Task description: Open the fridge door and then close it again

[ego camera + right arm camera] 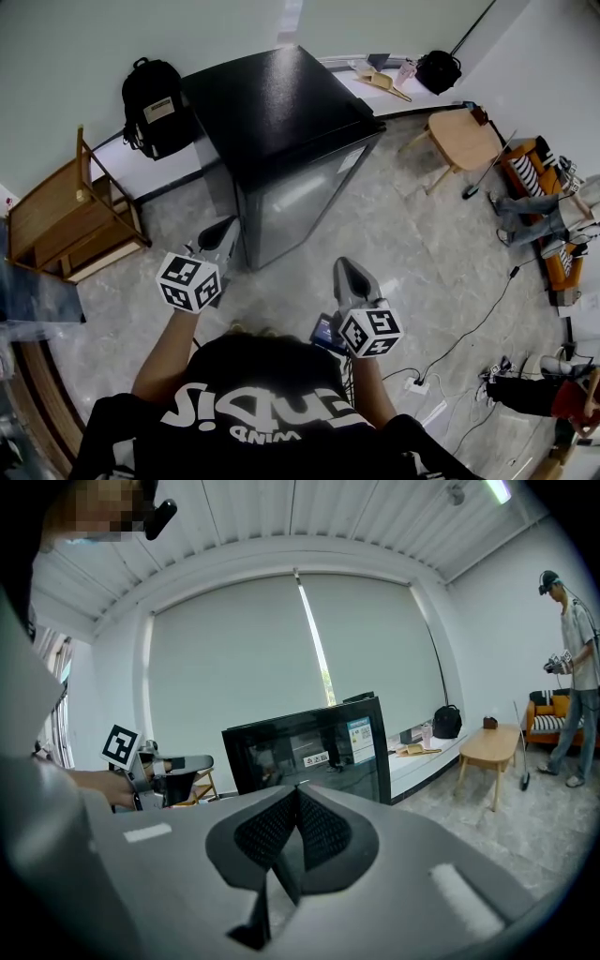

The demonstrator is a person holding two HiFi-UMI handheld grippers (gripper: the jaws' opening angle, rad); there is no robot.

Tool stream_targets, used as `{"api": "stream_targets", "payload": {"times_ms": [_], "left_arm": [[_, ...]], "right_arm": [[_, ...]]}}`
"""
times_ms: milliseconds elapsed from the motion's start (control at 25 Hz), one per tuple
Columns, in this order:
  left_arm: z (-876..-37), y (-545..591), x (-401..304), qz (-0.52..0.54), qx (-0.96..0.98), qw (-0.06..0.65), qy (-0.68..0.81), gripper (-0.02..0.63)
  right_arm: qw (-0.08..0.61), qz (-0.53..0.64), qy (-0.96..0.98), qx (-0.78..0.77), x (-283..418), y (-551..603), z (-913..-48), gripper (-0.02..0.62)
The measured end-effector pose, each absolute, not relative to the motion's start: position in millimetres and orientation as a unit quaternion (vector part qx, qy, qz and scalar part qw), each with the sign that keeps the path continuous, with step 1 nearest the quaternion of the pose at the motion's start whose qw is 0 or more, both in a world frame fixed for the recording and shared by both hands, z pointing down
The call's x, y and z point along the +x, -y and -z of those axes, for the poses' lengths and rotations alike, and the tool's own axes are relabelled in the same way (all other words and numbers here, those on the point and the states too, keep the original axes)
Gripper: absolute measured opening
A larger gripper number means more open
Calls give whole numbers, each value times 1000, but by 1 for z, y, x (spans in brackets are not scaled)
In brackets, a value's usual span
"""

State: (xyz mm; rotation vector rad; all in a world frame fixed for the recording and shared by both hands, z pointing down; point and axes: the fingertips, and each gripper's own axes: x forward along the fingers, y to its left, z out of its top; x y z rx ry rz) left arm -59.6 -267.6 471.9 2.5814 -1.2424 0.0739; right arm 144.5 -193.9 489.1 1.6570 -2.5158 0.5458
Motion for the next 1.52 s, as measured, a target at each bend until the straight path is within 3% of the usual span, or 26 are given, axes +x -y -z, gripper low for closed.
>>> {"api": "stream_targets", "payload": {"times_ms": [680,1520], "left_arm": [[-480,201,-98,-25,878,130,460,2],[-479,202,-103,-23,869,132,476,2]], "right_arm": [[31,-168,835,523,133,194,-486,-3],[36,-153,849,505,120,189,-483,-3]]}}
